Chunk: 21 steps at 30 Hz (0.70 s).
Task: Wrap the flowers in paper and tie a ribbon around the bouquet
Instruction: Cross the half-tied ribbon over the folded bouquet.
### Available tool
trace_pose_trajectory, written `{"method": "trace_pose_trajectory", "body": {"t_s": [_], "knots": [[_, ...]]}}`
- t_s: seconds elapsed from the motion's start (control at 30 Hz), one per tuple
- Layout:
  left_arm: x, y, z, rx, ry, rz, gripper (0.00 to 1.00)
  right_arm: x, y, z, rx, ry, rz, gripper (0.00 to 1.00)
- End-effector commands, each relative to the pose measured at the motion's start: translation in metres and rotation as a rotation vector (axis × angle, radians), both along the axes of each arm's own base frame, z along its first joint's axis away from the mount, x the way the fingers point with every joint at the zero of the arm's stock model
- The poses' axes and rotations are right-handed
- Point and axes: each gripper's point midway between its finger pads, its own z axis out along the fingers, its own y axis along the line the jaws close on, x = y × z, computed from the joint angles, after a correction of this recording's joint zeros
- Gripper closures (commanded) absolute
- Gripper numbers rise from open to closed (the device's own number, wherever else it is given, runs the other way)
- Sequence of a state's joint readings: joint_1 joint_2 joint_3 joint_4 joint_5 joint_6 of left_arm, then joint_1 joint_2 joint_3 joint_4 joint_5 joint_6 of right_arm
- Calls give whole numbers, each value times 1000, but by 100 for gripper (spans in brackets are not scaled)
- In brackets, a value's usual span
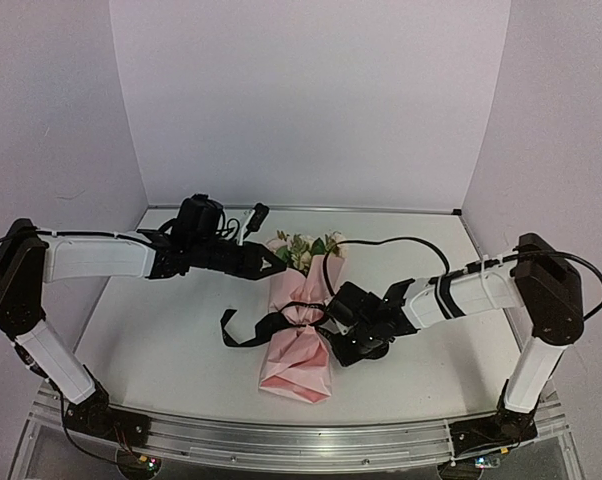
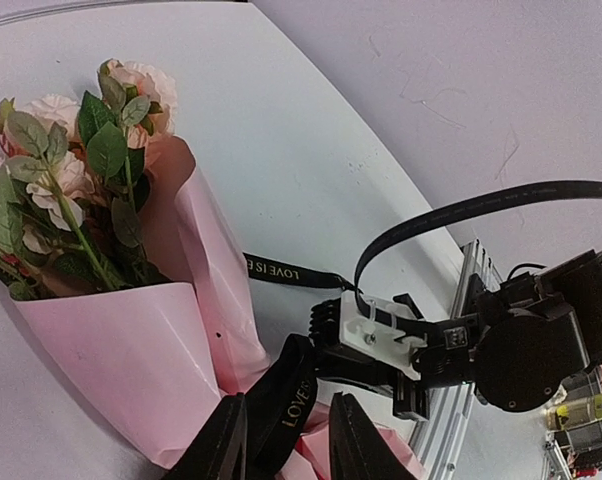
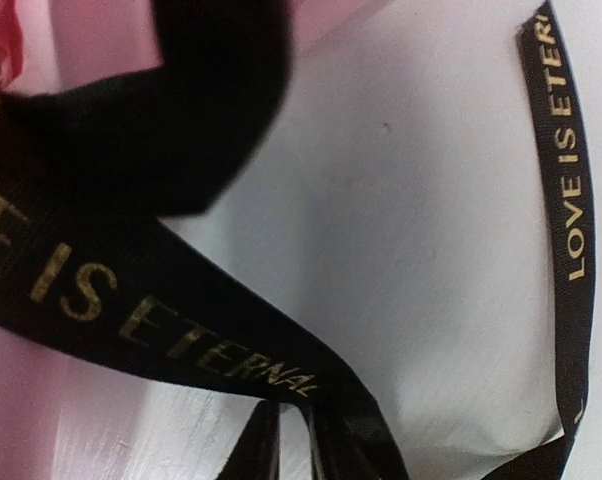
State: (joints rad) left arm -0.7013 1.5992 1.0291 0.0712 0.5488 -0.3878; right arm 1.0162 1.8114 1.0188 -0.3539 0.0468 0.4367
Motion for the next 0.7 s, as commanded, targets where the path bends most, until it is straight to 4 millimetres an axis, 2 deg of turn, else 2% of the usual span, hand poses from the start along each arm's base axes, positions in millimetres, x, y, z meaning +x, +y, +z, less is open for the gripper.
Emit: {"method": "trace_pose_trajectory", "body": {"t_s": [0.0, 0.17, 0.33, 0.37, 0.43, 0.57, 0.67], "knots": [[8, -8, 10, 24, -82, -49, 71, 20, -6, 45, 37, -144, -60, 98], [12, -11, -13, 112, -80, -89, 69, 19, 2, 80, 120, -161, -47, 100], [5, -17, -31, 185, -91, -147, 69, 13, 13, 97, 187, -131, -29, 100], [4, -18, -34, 198, -98, -150, 69, 12, 14, 97, 191, -123, -28, 97], [2, -18, -37, 211, -105, -158, 68, 9, 14, 89, 179, -105, -19, 86], [1, -17, -38, 210, -109, -155, 68, 5, 18, 55, 154, -54, -9, 82], [1, -16, -37, 209, -109, -151, 68, 4, 24, 41, 164, -32, 4, 76]]}}
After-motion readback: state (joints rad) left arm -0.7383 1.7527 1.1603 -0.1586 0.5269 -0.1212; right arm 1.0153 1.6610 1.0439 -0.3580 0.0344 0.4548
